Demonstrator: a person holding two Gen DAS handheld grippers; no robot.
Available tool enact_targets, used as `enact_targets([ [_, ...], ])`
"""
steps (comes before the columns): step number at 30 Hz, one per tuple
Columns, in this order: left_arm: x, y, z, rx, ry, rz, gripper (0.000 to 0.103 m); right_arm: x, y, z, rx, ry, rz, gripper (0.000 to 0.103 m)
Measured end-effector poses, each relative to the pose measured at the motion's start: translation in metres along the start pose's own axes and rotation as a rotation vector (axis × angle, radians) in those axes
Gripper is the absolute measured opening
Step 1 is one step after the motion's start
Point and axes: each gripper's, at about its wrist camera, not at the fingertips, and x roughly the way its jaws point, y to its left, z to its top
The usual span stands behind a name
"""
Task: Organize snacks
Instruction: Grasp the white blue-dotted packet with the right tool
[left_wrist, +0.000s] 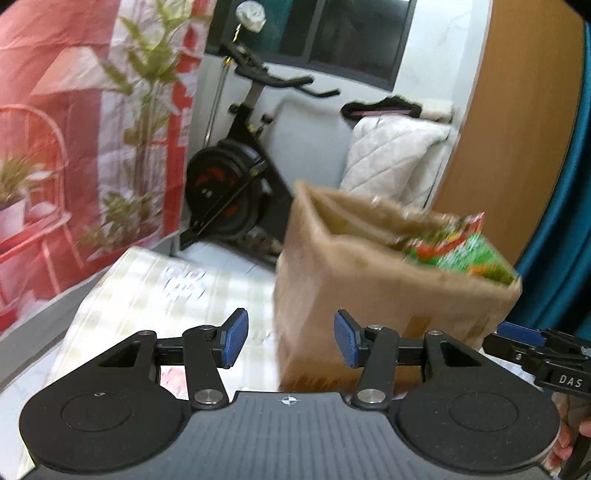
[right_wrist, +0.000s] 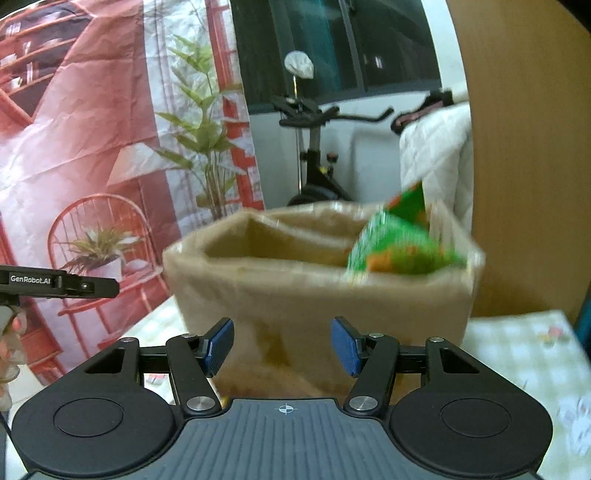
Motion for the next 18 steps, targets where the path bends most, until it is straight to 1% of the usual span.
enact_targets([
  [4, 0.005, 0.012, -0.016, 0.012, 0.045, 0.045, 0.054, 0.014, 0.004, -0.032, 0.018, 0.085, -0.006, 0.055],
  [9, 0.025, 0.022, -0.029, 0.031, 0.084, 0.079, 0.054, 0.049, 0.008, -0.063, 0.004, 0.221, -0.047, 0.055],
  [12, 0.037, 0.030, -0.037, 0.020, 0.121, 0.080, 0.057, 0.069, 0.008, -0.074, 0.007, 0.280, -0.081, 0.055],
  [15, 0.048, 0.037, -0.043, 0.020, 0.153, 0.089, 0.058, 0.084, 0.010, -0.080, 0.016, 0.322, -0.089, 0.058],
  [18, 0.058, 0.043, -0.047, 0.017, 0.182, 0.080, 0.058, 0.096, 0.016, -0.086, -0.018, 0.353, -0.092, 0.060],
])
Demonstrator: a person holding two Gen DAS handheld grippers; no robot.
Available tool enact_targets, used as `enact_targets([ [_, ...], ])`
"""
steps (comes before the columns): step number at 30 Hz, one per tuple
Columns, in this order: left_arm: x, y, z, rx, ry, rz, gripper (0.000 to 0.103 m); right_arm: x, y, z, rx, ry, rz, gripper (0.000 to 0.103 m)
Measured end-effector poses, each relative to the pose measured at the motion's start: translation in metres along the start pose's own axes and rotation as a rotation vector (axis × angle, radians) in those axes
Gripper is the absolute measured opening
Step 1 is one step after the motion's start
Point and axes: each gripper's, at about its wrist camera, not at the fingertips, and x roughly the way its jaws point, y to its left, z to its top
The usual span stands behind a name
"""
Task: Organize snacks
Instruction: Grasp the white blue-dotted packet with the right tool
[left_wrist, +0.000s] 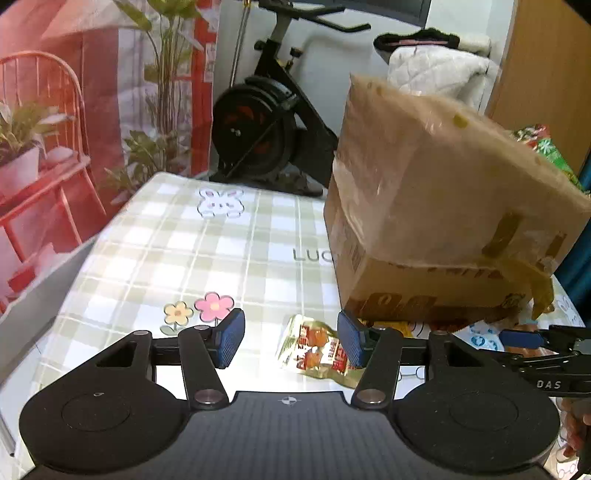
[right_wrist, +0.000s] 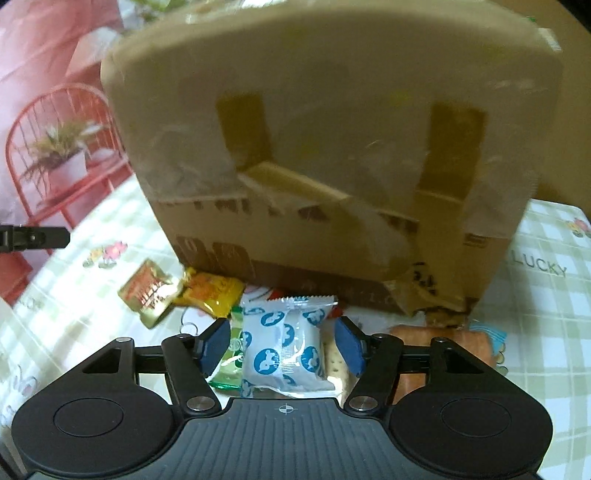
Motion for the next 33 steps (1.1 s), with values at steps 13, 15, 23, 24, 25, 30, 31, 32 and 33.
enact_targets([
  [13, 0.043, -0.002, -0.023, -0.086, 0.162, -0.095, 0.058, 0.003, -0.007, -0.007, 0.022, 0.010, -0.009, 0.043],
  [15, 0.048, -0.005, -0.028, -0.121, 0.190, -0.123, 0.058, -0.001, -0.010, -0.008, 0.035, 0.004, 0.001, 0.043],
  [23, 0.072, -0.015, -0.030, -0.210, 0.184, -0.090, 0.058, -0.010, -0.011, -0.009, 0.046, -0.033, 0.023, 0.043],
  [24, 0.075, -0.017, -0.028, -0.204, 0.178, -0.072, 0.058, -0.011, -0.011, -0.009, 0.048, -0.037, 0.026, 0.043],
  [25, 0.076, -0.018, -0.026, -0.202, 0.174, -0.056, 0.058, -0.013, -0.012, -0.009, 0.051, -0.042, 0.030, 0.043],
  [30, 0.081, -0.025, -0.017, -0.229, 0.164, 0.014, 0.064, -0.019, -0.015, -0.011, 0.065, -0.056, 0.044, 0.043],
  [31, 0.082, -0.026, -0.016, -0.243, 0.158, 0.033, 0.065, -0.019, -0.015, -0.011, 0.067, -0.056, 0.048, 0.043],
  [32, 0.083, -0.026, -0.014, -0.253, 0.153, 0.050, 0.069, -0.020, -0.015, -0.011, 0.069, -0.056, 0.051, 0.043],
  [33, 0.084, -0.028, -0.013, -0.261, 0.145, 0.075, 0.070, -0.020, -0.015, -0.012, 0.071, -0.056, 0.054, 0.043],
])
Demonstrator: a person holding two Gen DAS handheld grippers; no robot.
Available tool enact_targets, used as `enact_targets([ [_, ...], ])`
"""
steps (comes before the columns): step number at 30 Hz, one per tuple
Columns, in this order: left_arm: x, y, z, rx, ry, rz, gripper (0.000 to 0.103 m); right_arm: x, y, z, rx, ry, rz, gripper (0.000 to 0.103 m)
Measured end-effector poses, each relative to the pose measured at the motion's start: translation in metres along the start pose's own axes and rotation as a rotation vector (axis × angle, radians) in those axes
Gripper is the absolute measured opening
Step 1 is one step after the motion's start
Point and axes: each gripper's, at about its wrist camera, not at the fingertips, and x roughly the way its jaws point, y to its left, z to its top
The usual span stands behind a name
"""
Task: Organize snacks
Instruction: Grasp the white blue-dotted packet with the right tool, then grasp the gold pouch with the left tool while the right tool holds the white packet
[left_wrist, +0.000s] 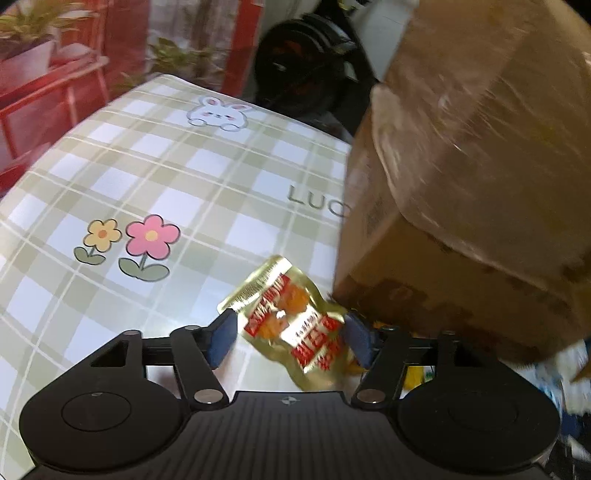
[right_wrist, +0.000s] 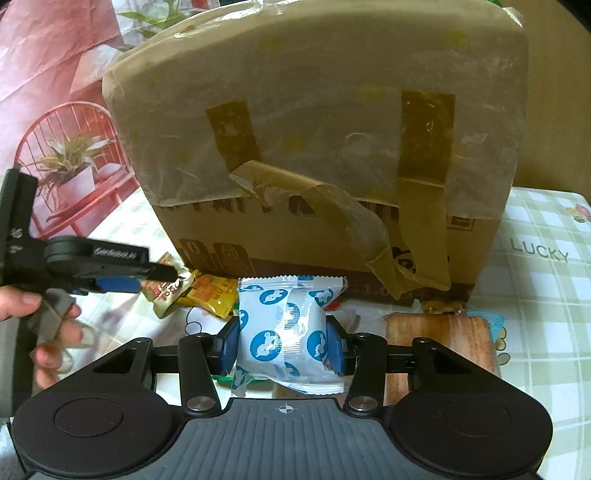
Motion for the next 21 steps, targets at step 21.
enact_targets([
  [21, -0.021, 0.019, -0.026, 0.230, 0.007, 0.131, 0.077, -0.006, -0.006, -0.004, 0.023, -0.021, 0.043, 0.043],
])
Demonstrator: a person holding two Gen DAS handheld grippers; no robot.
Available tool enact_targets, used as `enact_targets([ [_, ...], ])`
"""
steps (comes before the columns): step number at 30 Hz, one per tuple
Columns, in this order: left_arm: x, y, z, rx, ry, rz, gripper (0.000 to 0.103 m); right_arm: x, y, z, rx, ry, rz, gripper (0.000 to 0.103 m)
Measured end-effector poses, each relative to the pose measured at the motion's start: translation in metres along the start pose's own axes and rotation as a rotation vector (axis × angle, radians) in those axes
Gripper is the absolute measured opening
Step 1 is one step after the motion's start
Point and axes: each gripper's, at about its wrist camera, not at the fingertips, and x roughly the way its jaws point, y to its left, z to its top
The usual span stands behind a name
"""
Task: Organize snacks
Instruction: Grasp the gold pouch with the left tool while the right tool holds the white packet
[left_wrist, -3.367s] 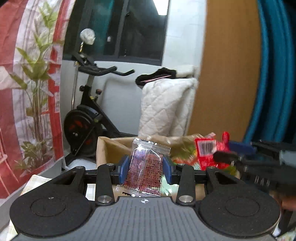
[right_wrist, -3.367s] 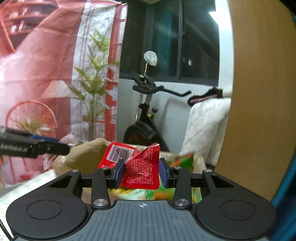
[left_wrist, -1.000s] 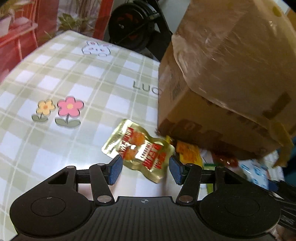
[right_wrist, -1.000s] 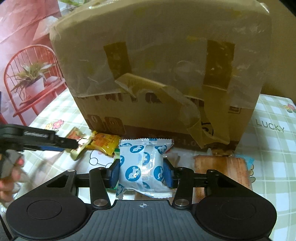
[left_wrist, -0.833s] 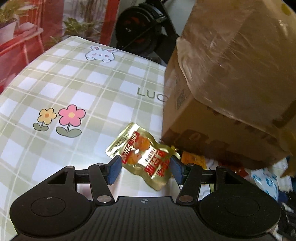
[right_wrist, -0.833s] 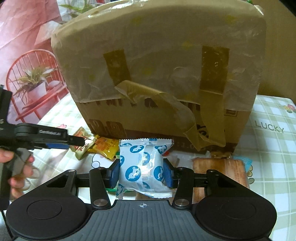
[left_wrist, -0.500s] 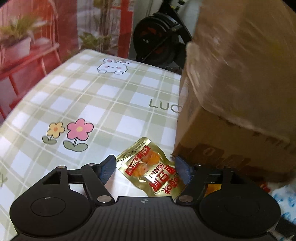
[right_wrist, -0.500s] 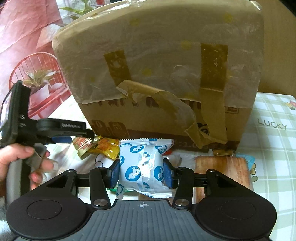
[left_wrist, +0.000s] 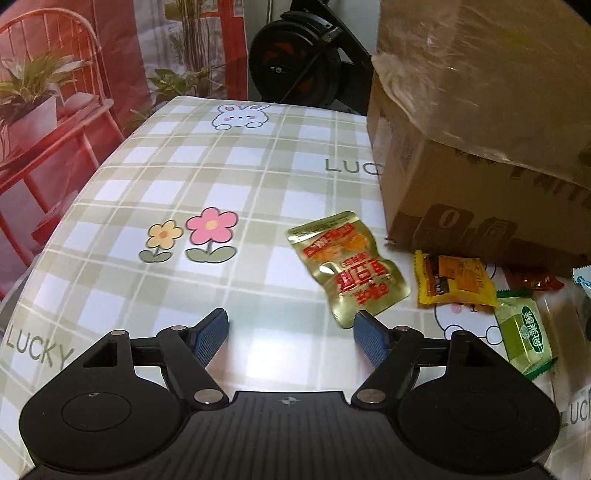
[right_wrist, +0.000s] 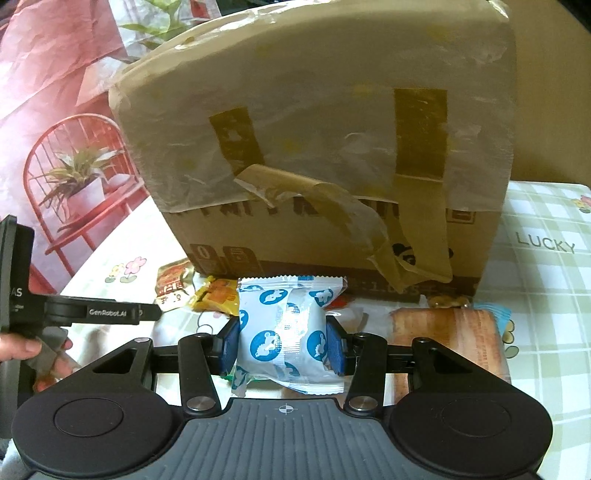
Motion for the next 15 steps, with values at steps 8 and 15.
enact_targets([
  [8, 0.009, -0.016, 0.018, -0.083, -0.056, -0.036, 0.077, -0.005, 0.002, 0.001, -0.003, -0.007, -0.002, 0.043],
  [15, 0.028, -0.039, 0.021, -0.004, -0.085, 0.025, 0.081, -0.007, -0.002, 0.001, 0.005, -0.006, -0.009, 0.043],
])
